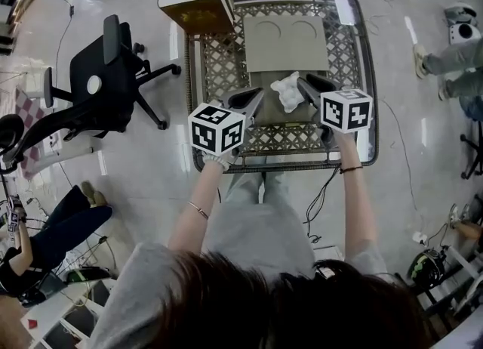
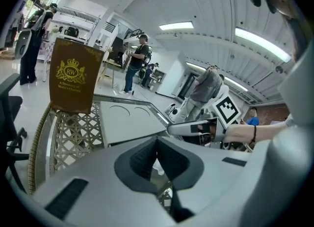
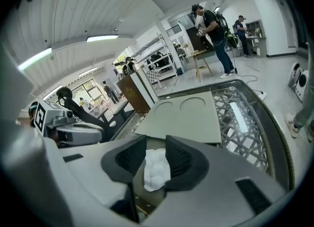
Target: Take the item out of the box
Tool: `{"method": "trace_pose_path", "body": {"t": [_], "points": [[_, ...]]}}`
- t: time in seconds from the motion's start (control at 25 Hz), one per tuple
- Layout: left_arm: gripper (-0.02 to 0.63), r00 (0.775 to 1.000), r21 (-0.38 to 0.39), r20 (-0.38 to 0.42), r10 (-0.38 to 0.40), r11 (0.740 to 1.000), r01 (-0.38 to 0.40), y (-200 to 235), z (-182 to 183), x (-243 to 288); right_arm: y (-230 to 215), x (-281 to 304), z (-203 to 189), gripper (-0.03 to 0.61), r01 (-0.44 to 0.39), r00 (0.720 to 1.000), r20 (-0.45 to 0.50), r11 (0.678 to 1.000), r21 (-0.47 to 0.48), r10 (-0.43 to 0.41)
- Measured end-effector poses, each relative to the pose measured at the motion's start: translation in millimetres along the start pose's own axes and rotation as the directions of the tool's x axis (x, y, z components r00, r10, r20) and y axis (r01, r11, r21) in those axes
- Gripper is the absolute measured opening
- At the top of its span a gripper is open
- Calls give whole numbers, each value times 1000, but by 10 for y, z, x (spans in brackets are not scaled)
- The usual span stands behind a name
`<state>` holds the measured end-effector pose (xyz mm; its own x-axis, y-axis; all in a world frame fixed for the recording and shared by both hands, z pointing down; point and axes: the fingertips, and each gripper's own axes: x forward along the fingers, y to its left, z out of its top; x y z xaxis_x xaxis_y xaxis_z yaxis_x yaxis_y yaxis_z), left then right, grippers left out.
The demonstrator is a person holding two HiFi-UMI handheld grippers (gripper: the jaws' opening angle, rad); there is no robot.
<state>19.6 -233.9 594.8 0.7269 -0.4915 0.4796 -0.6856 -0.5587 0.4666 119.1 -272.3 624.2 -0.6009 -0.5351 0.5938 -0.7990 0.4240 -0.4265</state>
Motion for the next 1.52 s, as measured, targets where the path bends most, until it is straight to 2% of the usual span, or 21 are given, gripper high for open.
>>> {"method": "trace_pose_path", "body": {"t": [0.32, 0.64, 1.08, 1.16, 1.52], "points": [[17, 1000, -21, -28, -8, 1000, 7, 23, -133, 137, -189, 212, -281, 158, 56, 989, -135, 997, -51, -62], [17, 999, -43, -48, -7, 999, 5, 50, -230, 196, -277, 374, -440, 209, 54, 971, -233, 998, -21, -58], [17, 998, -73, -64, -12, 997, 7, 87, -331, 221, -287, 581, -632, 207, 64, 935, -346, 996, -66, -84], [17, 998, -76, -67, -14, 997, 9, 87, -343, 230, -310, 597, -651, 188, 72, 930, -358, 995, -64, -90], [17, 998, -86, -69, -14, 996, 8, 89, -372, 211, -304, 612, -684, 148, 76, 923, -373, 995, -70, -97]]}}
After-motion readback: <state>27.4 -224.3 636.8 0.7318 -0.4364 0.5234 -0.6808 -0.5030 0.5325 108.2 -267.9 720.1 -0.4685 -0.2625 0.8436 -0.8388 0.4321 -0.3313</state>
